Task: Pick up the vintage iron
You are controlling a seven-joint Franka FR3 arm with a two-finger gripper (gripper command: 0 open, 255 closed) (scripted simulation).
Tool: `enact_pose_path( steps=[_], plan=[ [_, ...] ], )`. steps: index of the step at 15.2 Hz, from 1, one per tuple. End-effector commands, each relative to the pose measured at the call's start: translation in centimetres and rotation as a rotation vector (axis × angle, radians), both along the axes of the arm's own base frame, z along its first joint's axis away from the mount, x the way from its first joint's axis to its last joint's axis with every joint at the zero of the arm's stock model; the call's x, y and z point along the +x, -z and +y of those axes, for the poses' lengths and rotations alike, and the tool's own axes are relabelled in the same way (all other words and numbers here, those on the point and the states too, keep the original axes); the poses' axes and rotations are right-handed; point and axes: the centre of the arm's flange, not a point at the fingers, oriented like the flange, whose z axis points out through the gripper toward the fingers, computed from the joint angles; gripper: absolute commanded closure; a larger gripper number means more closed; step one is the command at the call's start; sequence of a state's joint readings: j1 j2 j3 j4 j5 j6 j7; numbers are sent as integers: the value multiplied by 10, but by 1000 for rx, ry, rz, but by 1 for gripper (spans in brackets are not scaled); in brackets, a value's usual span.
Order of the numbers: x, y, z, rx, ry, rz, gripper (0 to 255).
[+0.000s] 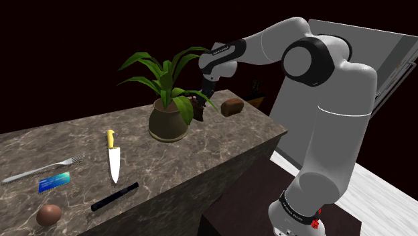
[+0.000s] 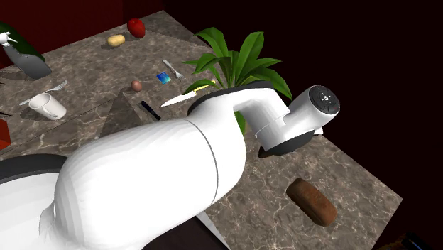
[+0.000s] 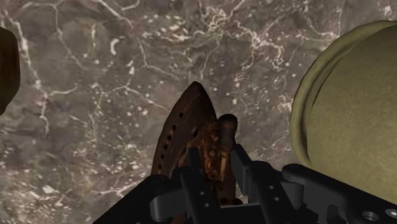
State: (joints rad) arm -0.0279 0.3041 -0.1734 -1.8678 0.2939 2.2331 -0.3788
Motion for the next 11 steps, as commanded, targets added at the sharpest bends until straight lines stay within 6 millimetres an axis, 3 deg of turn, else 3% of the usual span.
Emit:
enact_pose_path(
  steps=[1,11],
  plan=[
    [1,0,0,0,1,1,255],
    [1,-52,0,0,1,1,255]
  ],
)
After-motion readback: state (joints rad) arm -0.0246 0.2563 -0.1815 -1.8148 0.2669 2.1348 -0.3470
